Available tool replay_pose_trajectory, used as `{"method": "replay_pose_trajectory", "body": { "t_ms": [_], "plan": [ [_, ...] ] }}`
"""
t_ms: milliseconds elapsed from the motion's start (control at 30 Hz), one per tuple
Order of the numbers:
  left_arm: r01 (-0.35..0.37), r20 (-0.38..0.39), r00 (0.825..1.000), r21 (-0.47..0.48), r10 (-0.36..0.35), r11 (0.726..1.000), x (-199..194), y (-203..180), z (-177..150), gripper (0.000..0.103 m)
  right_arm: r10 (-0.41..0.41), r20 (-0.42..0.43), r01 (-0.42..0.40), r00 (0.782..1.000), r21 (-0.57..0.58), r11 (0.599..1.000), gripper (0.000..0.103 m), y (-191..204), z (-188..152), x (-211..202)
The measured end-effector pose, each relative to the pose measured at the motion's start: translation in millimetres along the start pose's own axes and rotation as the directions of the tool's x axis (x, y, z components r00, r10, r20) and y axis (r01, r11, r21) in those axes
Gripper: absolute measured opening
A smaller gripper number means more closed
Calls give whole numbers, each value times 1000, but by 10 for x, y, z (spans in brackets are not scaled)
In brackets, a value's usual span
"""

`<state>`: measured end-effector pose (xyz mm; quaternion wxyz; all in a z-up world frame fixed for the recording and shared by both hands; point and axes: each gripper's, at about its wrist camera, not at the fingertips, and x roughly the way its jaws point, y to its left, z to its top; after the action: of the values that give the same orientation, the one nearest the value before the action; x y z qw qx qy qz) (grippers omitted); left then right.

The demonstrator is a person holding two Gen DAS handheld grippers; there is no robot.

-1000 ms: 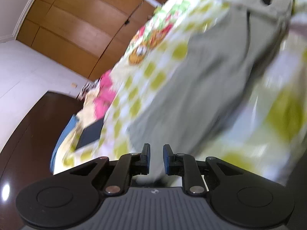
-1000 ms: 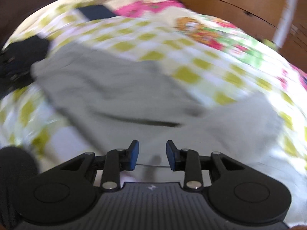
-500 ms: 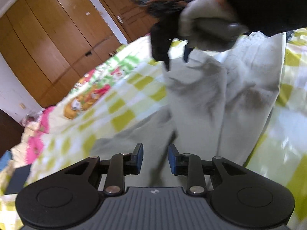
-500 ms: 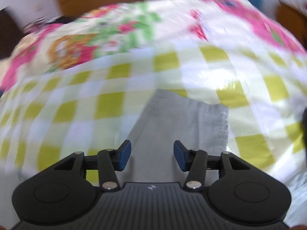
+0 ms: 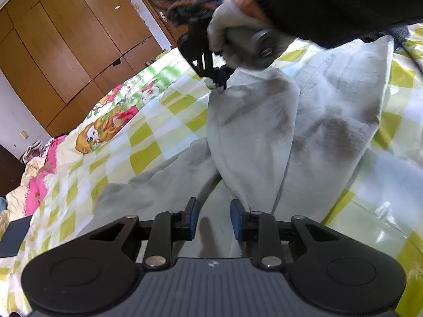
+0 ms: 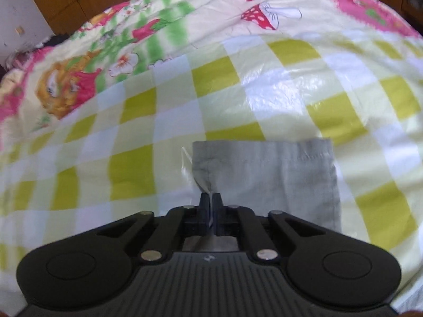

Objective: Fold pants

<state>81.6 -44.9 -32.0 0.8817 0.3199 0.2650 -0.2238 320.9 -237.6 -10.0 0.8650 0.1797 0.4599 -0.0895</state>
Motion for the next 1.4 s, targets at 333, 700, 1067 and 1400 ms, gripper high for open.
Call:
{"method": "replay_pose_trajectory", "body": {
  "t_ms": [333, 700, 1067, 1400],
  "plan": [
    [-45, 65, 997, 101, 38, 994, -314, -180, 114, 34, 207, 262, -249, 943, 140, 958, 3, -1252, -385, -1723],
    [-10, 77, 997, 268, -11, 963, -337, -710, 277, 35, 165, 259, -263, 952, 408, 874, 3, -2519, -1659, -1783],
    [16, 59, 998, 342, -38, 940, -262, -982, 379, 35, 219, 288, -341, 932, 502, 795, 29, -2772, -1631, -1556],
    [27, 71, 996, 362, -57, 932, -246, -1118, 430, 35, 177, 270, -301, 947, 539, 787, 4, -2875, -1629, -1474]
  ]
}}
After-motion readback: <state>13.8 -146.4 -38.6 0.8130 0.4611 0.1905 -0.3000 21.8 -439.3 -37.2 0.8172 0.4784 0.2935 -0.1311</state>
